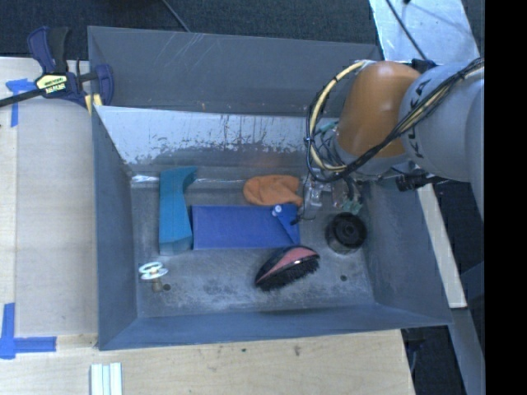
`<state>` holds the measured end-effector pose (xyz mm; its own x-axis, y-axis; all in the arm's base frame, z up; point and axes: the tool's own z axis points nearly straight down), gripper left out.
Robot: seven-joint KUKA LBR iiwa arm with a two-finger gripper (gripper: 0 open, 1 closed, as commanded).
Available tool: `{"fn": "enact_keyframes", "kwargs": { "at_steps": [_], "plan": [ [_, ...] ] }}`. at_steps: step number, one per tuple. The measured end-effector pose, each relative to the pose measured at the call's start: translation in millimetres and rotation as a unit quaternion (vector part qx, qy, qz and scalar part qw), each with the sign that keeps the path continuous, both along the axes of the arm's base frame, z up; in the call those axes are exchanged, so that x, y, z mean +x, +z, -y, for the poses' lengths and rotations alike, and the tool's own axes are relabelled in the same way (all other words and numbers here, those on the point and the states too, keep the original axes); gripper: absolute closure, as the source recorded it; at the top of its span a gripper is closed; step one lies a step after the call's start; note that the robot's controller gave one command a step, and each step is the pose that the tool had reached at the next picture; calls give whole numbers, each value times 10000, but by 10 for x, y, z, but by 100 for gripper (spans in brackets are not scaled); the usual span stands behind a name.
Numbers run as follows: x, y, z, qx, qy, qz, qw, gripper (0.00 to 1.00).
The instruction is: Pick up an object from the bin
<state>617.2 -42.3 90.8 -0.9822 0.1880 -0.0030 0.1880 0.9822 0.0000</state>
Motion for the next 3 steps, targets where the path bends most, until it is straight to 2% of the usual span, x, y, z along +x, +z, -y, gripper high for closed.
{"fn": "enact_keyframes", "kwargs": {
  "at_steps": [1, 2, 3],
  "plan": [
    [-79, 480, -84, 2, 28, -33, 10000, 100],
    [27, 756, -28, -1, 19, 42, 10000, 100],
    [-52, 1178, 8, 6, -16, -35, 10000, 100]
  ]
}}
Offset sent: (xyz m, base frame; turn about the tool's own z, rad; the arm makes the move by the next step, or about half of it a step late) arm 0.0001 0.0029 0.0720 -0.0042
